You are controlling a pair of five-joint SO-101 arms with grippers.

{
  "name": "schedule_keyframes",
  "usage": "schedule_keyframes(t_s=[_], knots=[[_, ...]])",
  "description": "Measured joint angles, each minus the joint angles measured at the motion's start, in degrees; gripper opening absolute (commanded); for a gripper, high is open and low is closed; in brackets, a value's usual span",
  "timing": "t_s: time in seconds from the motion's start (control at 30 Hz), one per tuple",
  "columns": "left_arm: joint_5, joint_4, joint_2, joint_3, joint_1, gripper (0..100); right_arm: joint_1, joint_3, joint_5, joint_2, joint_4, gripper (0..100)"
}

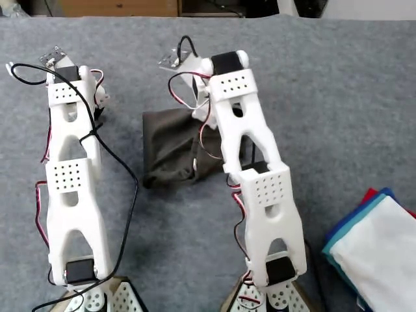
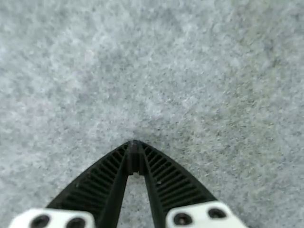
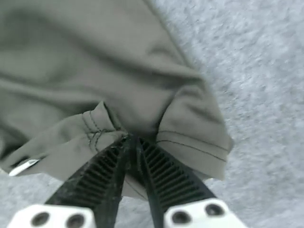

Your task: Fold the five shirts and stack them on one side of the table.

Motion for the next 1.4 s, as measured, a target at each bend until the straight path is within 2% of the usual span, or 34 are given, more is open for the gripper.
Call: schedule_keyframes(t_s=[0.4, 0.53, 0.83, 1.1, 1.27, 1.4], knots=[[0.0, 0.0, 0.0, 0.0, 0.0, 2, 7.91, 0.44, 2.9, 4.57, -7.3, 0.5], [0.0, -0.62, 0.0, 0.0, 0.0, 2, 8.09, -3.52, 3.08, 6.77, -8.53, 0.5], [0.0, -0.7, 0.0, 0.0, 0.0, 2, 8.18, -15.74, 8.53, 13.01, -9.93, 0.5], [0.0, -0.7, 0.0, 0.0, 0.26, 2, 14.33, -17.76, 9.58, 17.41, -10.2, 0.5], [0.0, -0.7, 0.0, 0.0, 0.26, 2, 11.96, -25.14, 8.88, 16.26, -1.49, 0.5], [0.0, -0.7, 0.0, 0.0, 0.26, 2, 7.21, -27.96, 8.35, 13.54, 0.26, 0.5]])
